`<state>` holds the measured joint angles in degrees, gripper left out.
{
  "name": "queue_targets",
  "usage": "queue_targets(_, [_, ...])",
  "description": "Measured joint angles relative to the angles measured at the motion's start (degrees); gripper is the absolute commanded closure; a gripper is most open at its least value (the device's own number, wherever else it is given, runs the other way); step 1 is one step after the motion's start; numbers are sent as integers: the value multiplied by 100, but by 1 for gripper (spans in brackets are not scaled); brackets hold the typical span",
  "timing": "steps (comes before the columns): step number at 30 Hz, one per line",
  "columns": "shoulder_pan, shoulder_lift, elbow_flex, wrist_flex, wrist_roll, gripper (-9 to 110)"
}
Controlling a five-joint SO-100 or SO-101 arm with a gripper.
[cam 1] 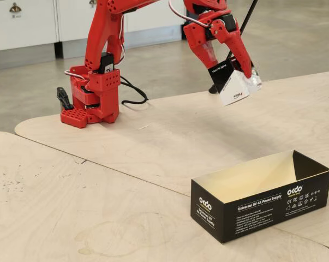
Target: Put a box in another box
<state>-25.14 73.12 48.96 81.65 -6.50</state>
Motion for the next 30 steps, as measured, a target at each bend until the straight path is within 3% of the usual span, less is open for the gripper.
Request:
queue_targets(15, [264, -2101, -1468, -1397, 422, 85])
queue_targets(30, [650, -2531, -1617, -2206, -97, 85])
